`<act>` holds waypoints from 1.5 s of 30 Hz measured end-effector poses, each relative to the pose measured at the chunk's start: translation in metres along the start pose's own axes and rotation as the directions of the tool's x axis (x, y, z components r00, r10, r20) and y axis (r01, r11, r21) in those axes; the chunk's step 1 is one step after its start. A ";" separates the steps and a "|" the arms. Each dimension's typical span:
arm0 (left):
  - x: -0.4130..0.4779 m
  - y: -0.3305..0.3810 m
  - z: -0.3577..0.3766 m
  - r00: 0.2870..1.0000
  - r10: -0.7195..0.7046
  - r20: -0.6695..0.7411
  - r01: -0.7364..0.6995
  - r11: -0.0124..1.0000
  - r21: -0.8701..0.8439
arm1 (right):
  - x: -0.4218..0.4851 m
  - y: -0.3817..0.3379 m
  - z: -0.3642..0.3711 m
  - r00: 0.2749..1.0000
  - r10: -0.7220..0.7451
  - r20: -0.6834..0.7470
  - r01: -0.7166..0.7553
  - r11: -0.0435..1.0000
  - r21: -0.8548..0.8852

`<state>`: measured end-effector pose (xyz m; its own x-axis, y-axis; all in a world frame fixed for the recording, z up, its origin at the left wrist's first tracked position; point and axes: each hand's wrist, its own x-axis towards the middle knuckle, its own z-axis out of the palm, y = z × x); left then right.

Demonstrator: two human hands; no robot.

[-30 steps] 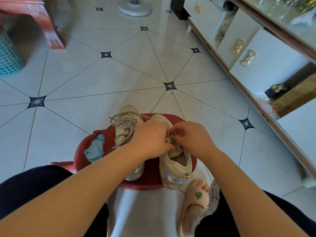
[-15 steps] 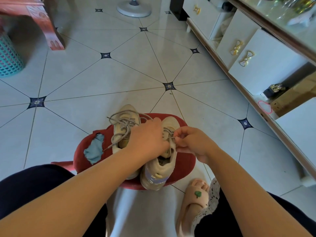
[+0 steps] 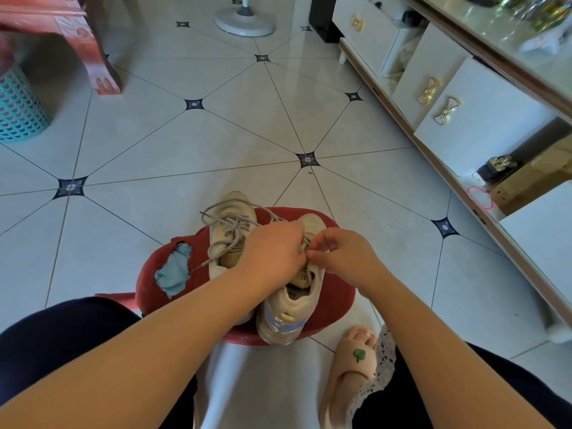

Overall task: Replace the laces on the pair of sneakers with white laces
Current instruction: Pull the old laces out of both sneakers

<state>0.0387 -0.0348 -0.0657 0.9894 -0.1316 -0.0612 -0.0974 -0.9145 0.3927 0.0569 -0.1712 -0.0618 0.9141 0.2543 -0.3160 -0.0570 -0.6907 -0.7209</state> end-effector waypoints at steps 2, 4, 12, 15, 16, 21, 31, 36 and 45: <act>0.000 -0.002 -0.002 0.999 -0.029 -0.018 0.028 0.998 -0.063 | -0.001 0.000 0.003 0.998 0.005 -0.058 -0.005 1.000 -0.008; -0.001 -0.004 -0.003 0.998 -0.058 -0.032 0.055 0.993 -0.101 | -0.001 0.003 0.003 0.992 0.106 -0.064 -0.095 0.983 0.156; 0.001 -0.007 -0.006 0.986 -0.160 -0.054 0.143 0.961 -0.235 | -0.002 0.012 -0.009 0.964 0.253 -0.082 -0.220 0.932 0.286; 0.000 -0.008 -0.003 0.986 -0.159 -0.054 0.142 0.961 -0.239 | -0.001 0.005 0.000 0.992 -0.054 -0.116 0.032 0.982 -0.188; 0.001 -0.008 -0.004 0.987 -0.154 -0.056 0.137 0.962 -0.238 | 0.000 0.003 0.005 0.989 -0.116 -0.096 0.089 0.964 -0.250; 0.002 -0.006 -0.003 0.990 -0.129 -0.062 0.113 0.969 -0.218 | 0.004 -0.003 0.017 0.923 -0.347 -0.164 0.188 0.780 -0.597; 0.000 -0.002 -0.001 0.991 -0.110 -0.073 0.082 0.945 -0.316 | 0.001 0.023 -0.012 0.883 -0.174 -0.437 -0.110 0.826 -0.552; 0.000 -0.007 -0.001 0.986 -0.147 -0.076 0.115 0.940 -0.320 | 0.006 0.014 -0.012 0.927 -0.256 -0.273 0.078 0.845 -0.528; 0.003 -0.004 0.000 0.987 -0.134 -0.084 0.104 0.950 -0.293 | -0.004 -0.003 0.015 0.848 -0.506 -0.157 0.213 0.597 -0.773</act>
<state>0.0424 -0.0316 -0.0673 0.9990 0.0249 -0.0361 0.0422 -0.7705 0.6361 0.0473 -0.1606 -0.0677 0.8671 0.4591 0.1935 0.4715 -0.8816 -0.0211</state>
